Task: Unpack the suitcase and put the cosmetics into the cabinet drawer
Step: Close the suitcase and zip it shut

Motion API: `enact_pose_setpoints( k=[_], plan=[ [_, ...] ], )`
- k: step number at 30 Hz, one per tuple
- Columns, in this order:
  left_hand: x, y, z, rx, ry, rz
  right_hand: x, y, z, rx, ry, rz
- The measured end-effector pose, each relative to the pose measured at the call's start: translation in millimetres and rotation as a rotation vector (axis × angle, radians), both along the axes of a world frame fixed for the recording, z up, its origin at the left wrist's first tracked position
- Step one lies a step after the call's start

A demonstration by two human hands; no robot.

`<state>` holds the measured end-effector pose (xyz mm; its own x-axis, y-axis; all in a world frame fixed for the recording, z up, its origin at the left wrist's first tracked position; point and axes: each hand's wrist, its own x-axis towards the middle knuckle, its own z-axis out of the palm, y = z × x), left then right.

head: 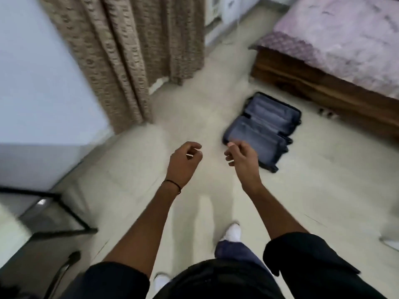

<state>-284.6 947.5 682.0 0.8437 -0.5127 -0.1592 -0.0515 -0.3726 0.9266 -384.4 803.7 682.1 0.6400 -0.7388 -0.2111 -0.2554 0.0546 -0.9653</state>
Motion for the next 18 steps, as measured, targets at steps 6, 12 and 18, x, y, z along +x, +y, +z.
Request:
enact_pose_setpoints(
  k=[6,12,18],
  plan=[
    [-33.3,-188.9,-12.2,-0.001,0.092,-0.266,-69.7,-178.0,1.8,-0.02,0.065,-0.189],
    [-30.9,-307.0,-22.3,0.003,0.119,-0.396,-86.8,-289.5,-7.2,-0.014,0.134,-0.246],
    [11.7,-405.8,-51.1,0.026,0.171,-0.422,-47.5,-374.9,-34.0,0.05,0.186,-0.282]
  ],
)
